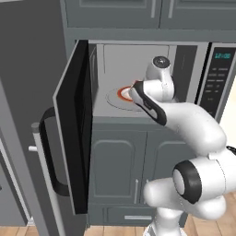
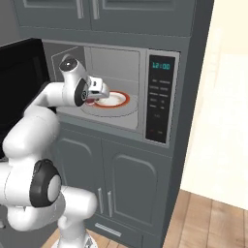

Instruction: Transport the steak from the fridge to the microwave and turn on the microwave.

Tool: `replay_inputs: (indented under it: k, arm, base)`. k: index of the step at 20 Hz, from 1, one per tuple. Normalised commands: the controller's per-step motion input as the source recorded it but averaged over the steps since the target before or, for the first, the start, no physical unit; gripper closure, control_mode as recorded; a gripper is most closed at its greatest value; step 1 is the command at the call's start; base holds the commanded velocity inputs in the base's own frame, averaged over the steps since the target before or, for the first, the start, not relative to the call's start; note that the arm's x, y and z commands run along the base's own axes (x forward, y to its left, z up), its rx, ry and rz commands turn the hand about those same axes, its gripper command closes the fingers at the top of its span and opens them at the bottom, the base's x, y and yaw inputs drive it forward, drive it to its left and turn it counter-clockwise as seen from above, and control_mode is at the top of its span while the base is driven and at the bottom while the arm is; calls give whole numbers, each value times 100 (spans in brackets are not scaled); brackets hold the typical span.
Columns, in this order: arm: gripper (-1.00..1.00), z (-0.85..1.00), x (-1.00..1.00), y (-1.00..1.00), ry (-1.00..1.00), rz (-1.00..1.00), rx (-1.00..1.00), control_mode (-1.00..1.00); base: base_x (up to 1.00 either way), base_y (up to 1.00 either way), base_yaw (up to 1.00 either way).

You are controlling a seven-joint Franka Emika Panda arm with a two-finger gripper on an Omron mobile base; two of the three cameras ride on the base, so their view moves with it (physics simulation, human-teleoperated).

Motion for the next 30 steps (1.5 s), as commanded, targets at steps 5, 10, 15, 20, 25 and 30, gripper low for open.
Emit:
replay_inputs:
  k: [5, 10, 15, 20, 25, 30]
  arm:
    - [100, -5, 57, -4, 0, 0, 0, -100]
    - [100, -12, 50, -7, 0, 0, 0, -100]
    - [100, -15, 47, -5, 0, 0, -1, -100]
    - [100, -24, 25, 0, 1, 0, -5, -100]
    - [100, -28, 25, 0, 2, 0, -5, -100]
    - [100, -27, 26, -3, 1, 0, -2, -100]
  base:
    - [0, 0, 0]
    - [0, 0, 0]
    - [0, 0, 0]
    - [0, 0, 0]
    - [0, 0, 0]
    - [0, 0, 0]
